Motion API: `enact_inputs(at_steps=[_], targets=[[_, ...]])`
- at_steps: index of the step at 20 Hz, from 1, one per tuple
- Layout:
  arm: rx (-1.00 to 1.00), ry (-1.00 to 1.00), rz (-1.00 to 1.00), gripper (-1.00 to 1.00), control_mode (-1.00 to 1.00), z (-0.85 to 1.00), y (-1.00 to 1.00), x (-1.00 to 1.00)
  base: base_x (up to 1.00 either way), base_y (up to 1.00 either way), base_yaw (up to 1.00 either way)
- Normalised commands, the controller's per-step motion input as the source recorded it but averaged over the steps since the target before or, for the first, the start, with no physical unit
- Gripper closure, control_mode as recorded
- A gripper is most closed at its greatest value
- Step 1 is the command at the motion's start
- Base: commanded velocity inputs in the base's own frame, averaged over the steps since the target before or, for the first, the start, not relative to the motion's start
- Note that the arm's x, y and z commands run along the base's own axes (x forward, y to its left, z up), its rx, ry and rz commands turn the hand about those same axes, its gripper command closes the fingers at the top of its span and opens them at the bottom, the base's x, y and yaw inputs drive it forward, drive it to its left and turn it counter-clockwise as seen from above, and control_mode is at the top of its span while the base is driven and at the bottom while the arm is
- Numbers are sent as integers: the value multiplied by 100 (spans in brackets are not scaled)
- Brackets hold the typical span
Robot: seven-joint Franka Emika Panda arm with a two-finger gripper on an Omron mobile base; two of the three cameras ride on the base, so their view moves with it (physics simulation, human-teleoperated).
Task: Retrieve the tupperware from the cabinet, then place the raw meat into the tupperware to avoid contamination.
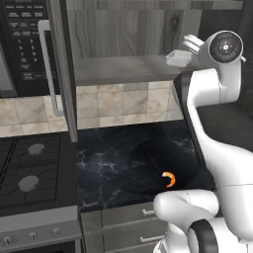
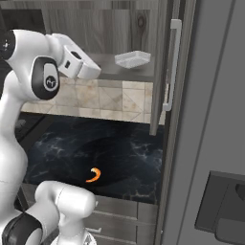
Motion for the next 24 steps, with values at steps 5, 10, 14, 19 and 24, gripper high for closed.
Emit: enact_inputs(at_steps=[5,10,14,19,24], targets=[[0,0,5,-100,-100,0,-9,34,0,0,0],[0,0,7,-100,-100,0,-11,31,0,0,0],[0,0,7,-100,-100,0,-15,29,0,0,0],[0,0,8,-100,-100,0,-16,28,0,0,0],[0,0,8,-100,-100,0,-15,27,0,0,0]])
